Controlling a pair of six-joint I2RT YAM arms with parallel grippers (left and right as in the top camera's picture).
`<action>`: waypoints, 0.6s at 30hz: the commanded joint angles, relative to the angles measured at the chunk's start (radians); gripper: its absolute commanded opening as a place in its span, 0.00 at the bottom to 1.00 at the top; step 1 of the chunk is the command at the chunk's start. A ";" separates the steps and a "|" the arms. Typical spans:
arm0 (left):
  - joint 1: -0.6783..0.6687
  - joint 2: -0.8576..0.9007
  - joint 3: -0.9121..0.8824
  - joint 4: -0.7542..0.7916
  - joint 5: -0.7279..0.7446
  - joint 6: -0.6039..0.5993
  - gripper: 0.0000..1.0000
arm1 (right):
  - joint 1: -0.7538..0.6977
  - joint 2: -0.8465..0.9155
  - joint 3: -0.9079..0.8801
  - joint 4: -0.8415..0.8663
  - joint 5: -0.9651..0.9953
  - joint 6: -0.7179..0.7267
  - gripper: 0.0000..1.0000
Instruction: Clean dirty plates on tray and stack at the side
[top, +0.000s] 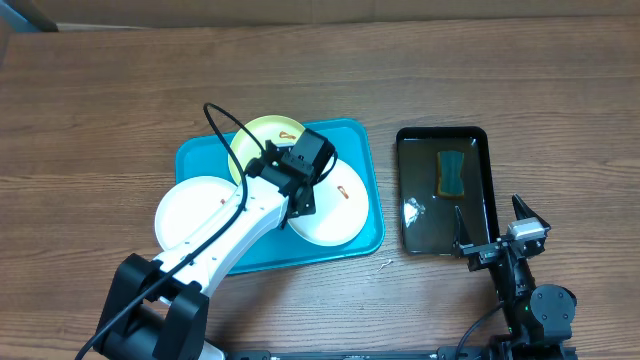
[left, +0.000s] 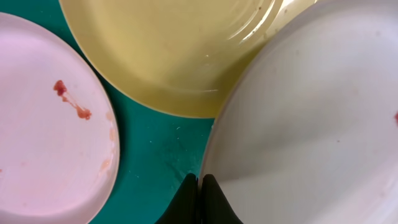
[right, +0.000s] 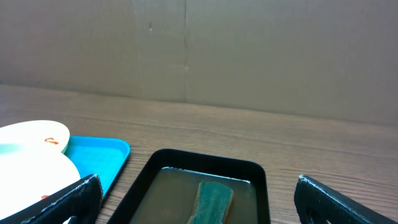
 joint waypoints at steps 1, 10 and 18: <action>0.004 -0.002 -0.054 0.014 -0.010 0.016 0.04 | -0.004 -0.010 -0.010 0.005 0.001 -0.004 1.00; 0.003 -0.002 -0.060 0.022 -0.010 0.045 0.04 | -0.004 -0.010 -0.010 0.005 0.000 -0.004 1.00; 0.003 -0.002 -0.060 0.039 0.001 0.045 0.04 | -0.001 -0.010 -0.010 0.026 -0.063 0.057 1.00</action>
